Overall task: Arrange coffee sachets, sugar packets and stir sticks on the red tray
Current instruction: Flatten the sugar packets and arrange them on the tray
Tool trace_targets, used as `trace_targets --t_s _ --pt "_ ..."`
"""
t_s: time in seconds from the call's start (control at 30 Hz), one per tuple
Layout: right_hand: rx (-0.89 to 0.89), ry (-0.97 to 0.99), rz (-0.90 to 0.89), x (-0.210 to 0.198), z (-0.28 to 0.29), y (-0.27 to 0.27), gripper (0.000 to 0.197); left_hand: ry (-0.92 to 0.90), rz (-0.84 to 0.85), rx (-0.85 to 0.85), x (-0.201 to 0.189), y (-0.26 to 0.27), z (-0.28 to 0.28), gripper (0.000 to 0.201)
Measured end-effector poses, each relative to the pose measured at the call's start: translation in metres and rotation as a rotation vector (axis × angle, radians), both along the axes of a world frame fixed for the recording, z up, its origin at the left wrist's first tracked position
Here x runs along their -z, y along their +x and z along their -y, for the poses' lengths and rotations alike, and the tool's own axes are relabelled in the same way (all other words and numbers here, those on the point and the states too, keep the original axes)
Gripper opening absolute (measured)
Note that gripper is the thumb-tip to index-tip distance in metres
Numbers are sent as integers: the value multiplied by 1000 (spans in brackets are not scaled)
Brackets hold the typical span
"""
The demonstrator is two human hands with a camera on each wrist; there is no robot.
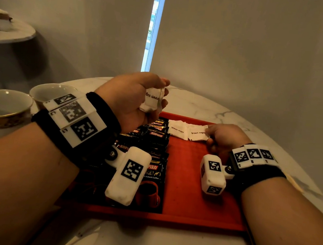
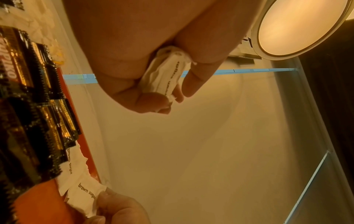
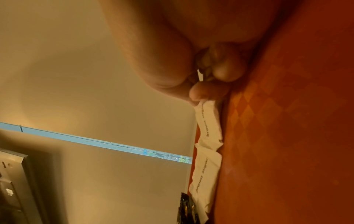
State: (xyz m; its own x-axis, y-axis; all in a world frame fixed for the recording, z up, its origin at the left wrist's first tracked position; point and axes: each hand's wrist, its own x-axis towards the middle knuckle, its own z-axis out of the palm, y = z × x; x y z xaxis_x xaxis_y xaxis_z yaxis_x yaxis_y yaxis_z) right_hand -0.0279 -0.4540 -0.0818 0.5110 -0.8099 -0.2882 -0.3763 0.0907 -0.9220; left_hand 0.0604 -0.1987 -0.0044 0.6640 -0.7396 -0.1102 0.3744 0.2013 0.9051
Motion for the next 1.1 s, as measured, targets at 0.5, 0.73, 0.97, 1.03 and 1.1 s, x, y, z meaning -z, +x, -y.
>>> trace_targets --t_s 0.5,0.73,0.97,1.03,1.1 --pt "48 -31 26 -1 -2 -4 15 -77 -91 -25 -1 -2 -1 36" --pt "72 -11 70 -7 -7 -5 9 -95 -67 0 1 -4 3 36" --pt "-59 23 359 -48 -36 -4 19 -35 30 47 3 -4 2 25" --pt "-229 38 465 -62 -53 -9 29 -52 48 28 2 -4 3 20" --pt "-393 2 516 -71 -71 -13 41 -57 57 14 1 -3 3 23"
